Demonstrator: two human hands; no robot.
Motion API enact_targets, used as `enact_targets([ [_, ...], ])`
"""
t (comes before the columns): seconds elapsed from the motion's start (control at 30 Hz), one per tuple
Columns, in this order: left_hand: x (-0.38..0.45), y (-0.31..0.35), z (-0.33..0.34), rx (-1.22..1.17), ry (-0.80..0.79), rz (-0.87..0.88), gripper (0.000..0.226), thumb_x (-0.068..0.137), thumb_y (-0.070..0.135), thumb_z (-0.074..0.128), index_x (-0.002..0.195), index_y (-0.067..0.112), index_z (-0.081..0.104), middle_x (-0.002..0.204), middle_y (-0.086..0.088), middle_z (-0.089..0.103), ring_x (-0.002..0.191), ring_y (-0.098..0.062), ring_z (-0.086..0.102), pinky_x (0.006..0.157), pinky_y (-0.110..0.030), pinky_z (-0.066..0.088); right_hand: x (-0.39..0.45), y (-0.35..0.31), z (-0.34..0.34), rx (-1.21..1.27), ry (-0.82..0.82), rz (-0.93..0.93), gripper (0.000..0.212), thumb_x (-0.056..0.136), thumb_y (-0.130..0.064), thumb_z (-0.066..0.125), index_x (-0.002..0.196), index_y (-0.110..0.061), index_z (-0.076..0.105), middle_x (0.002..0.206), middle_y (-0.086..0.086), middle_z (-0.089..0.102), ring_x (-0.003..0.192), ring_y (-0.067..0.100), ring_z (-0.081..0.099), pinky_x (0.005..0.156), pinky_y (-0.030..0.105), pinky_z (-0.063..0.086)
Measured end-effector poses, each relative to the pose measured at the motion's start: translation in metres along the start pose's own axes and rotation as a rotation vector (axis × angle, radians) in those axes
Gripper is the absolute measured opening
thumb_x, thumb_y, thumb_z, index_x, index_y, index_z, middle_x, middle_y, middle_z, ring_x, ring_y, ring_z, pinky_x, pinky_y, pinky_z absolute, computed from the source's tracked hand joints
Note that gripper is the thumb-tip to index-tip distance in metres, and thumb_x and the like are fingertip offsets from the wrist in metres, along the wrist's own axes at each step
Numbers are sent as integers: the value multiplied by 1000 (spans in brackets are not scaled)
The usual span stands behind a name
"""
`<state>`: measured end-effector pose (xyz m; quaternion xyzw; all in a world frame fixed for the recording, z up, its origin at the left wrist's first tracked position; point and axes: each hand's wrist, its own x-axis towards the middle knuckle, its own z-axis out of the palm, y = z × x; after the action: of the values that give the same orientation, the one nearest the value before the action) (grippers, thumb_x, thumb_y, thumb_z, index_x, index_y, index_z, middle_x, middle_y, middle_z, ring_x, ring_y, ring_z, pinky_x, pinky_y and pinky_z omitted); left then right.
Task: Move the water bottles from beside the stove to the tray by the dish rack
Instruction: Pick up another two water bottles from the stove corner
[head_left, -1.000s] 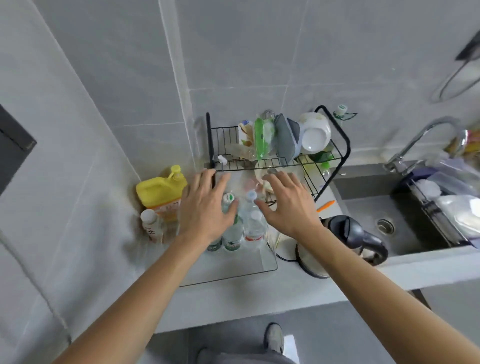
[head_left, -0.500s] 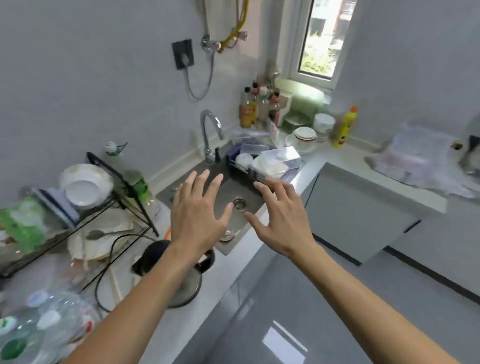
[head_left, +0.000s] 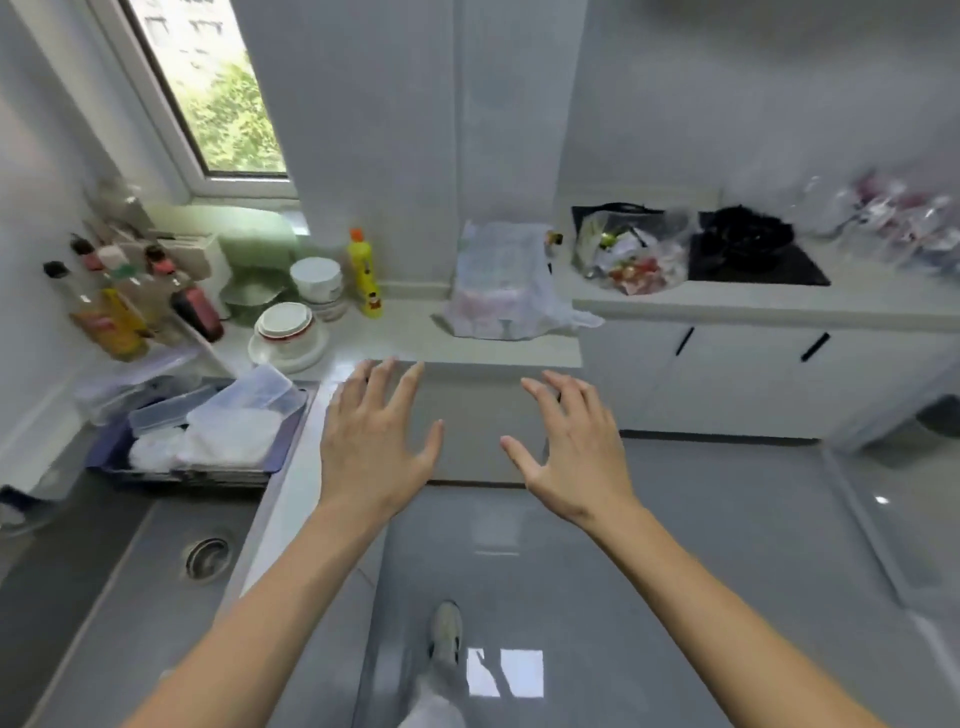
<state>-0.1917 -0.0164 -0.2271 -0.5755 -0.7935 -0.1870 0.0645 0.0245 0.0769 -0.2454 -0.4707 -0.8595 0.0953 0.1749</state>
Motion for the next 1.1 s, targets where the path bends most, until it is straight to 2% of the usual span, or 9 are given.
enact_targets([
  [0.23,155,80,79,-95,-98,217,70,94,63,44,155,29,44,160,-6,47,152,-32,37,122,-52,35,87,109,-20,-59,69,227,72,94,-69,46,154,-28,43,155,1,44,145,23,37,117,46,38],
  [0.37,233,145,109,-152,-147,372,69,94,62,45,155,30,46,163,-3,44,155,-31,31,125,-52,31,118,169,-45,-85,146,360,71,95,-67,47,153,-27,45,155,1,45,142,24,40,115,46,39],
  [0.47,273,201,130,-213,-151,475,69,94,60,44,156,29,45,164,-2,43,156,-29,29,126,-50,30,124,215,-64,-99,201,471,69,95,-64,52,153,-27,43,156,0,44,142,23,39,113,44,39],
  [0.73,357,373,203,-242,-168,714,69,94,59,48,155,27,47,157,-5,49,151,-31,36,121,-51,35,139,373,-110,-159,286,650,71,97,-66,49,156,-28,39,156,-2,43,143,20,36,114,40,36],
  [0.93,417,517,257,-235,-161,752,70,95,60,46,156,27,46,160,-4,47,152,-29,35,121,-50,36,168,519,-150,-127,320,664,73,96,-65,48,156,-23,42,155,2,47,143,24,40,114,44,41],
  [1.1,451,629,292,-276,-166,759,68,95,59,46,154,24,49,157,-6,50,151,-31,38,120,-52,39,187,630,-193,-148,281,668,76,94,-69,42,156,-24,42,157,2,46,146,25,40,115,48,43],
])
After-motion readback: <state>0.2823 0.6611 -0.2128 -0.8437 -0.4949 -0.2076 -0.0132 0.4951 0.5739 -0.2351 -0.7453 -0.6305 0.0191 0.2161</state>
